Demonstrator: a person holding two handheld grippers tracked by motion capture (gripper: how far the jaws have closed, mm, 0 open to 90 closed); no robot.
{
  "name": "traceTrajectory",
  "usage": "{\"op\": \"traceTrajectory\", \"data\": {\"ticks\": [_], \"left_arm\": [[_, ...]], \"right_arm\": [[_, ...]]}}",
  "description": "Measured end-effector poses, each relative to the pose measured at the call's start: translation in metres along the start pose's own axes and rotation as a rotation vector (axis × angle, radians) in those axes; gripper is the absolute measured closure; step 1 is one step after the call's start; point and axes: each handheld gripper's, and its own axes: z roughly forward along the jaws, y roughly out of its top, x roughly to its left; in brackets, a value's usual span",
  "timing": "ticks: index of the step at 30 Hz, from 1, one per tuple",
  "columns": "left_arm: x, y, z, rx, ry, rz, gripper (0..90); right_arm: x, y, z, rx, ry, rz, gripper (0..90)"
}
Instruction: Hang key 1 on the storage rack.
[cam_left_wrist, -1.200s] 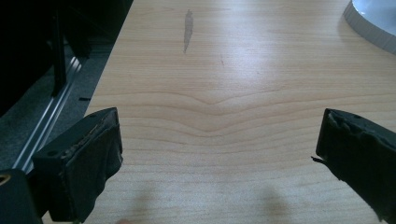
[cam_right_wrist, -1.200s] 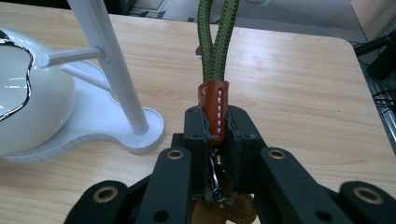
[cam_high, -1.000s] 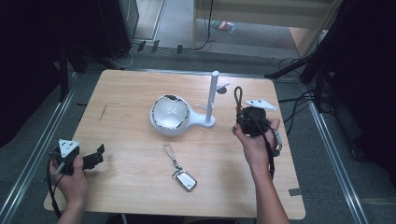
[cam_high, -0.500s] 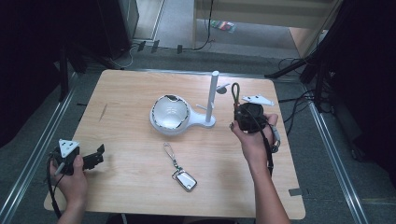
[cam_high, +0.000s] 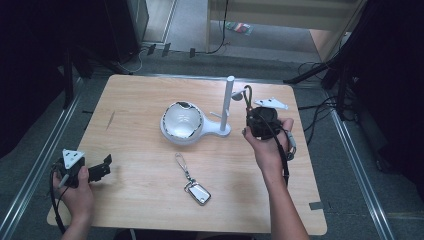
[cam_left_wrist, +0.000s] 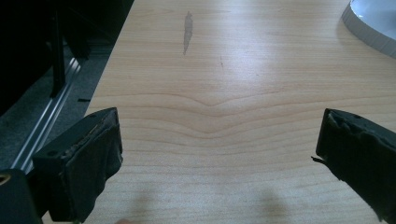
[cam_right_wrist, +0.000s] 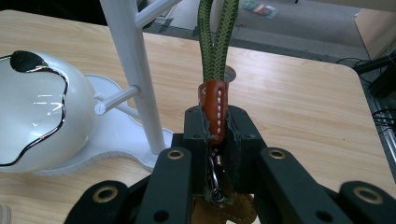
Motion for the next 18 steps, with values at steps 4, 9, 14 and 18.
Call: {"op": "traceTrajectory", "data": {"ticks": [4, 9, 14, 18], "left_arm": [[0.0, 0.0, 0.0, 0.0, 0.002, 0.004, 0.6], [0.0, 0.0, 0.0, -0.002, 0.003, 0.005, 0.6], [0.0, 0.0, 0.0, -0.003, 0.001, 0.002, 0.6], [0.0, 0.0, 0.0, -0.006, -0.001, 0.0, 0.6]], "right_arm": [[0.002, 0.001, -0.001, -0.004, -0.002, -0.007, 80.8], [0.006, 0.004, -0.005, -0.009, -0.007, -0.018, 80.8], [0.011, 0.005, -0.006, -0.002, -0.011, -0.036, 80.8], [0.014, 0.005, -0.005, -0.004, -0.017, -0.049, 80.9]]}}
